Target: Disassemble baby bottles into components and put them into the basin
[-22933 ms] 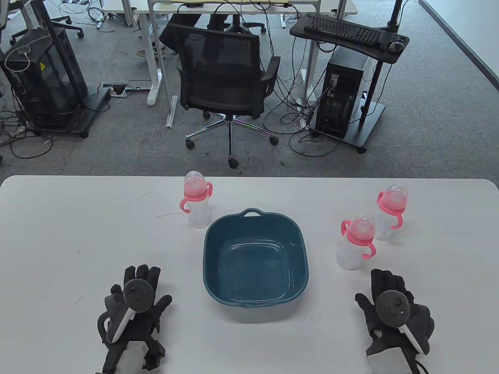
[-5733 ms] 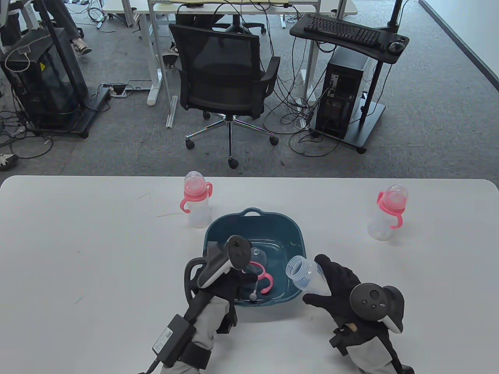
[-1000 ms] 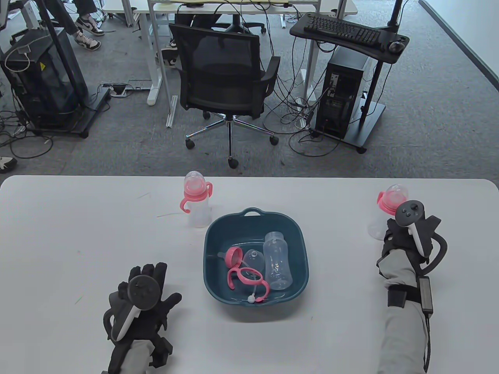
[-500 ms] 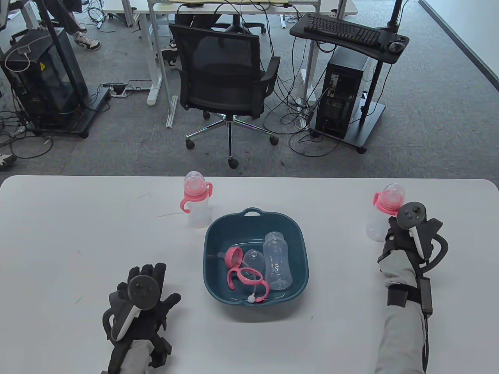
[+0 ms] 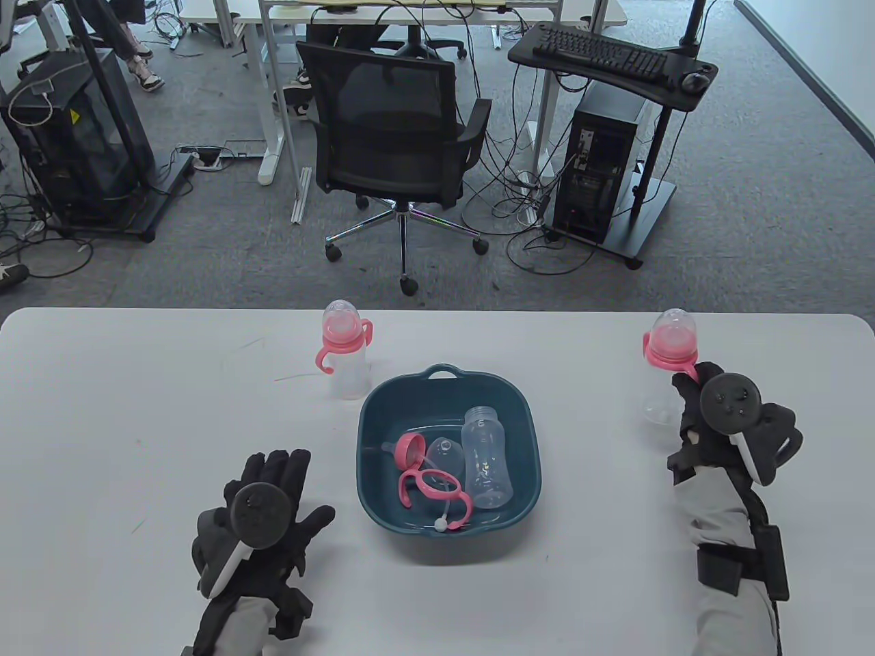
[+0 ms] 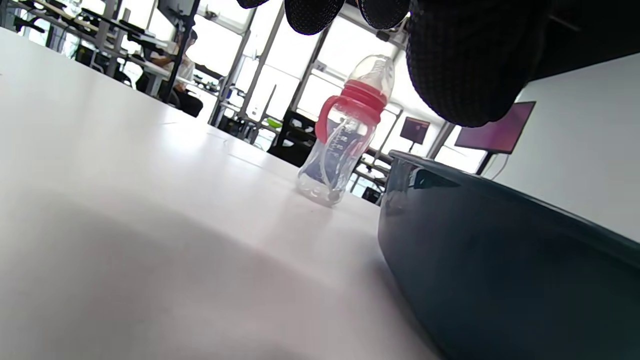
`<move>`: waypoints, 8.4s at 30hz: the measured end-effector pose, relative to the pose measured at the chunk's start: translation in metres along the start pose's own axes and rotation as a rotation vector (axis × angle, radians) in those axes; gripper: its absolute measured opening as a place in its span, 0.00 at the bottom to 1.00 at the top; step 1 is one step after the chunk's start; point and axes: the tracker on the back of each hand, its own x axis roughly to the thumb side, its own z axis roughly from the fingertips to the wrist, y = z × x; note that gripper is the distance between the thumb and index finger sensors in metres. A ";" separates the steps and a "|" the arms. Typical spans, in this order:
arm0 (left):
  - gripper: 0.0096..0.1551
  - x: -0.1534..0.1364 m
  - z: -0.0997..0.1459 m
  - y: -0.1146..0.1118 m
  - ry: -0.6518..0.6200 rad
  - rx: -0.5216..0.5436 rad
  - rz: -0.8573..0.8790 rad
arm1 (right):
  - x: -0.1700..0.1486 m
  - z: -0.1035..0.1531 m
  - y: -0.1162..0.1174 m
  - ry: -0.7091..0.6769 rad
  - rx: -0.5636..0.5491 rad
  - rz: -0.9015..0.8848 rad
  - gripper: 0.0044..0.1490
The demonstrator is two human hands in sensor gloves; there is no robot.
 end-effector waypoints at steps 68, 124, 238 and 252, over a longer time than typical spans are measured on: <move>0.50 0.215 0.003 -0.041 -0.592 0.035 0.210 | 0.059 0.173 0.001 -0.517 0.126 -0.500 0.27; 0.57 0.217 -0.002 -0.041 -0.535 -0.050 -0.057 | 0.044 0.167 0.003 -0.474 0.140 -0.489 0.27; 0.38 0.217 -0.002 -0.034 -0.616 -0.160 0.360 | 0.064 0.181 0.022 -0.622 0.288 -0.387 0.61; 0.50 0.215 -0.003 -0.035 -0.613 -0.220 0.370 | 0.056 0.175 0.018 -0.581 0.268 -0.419 0.61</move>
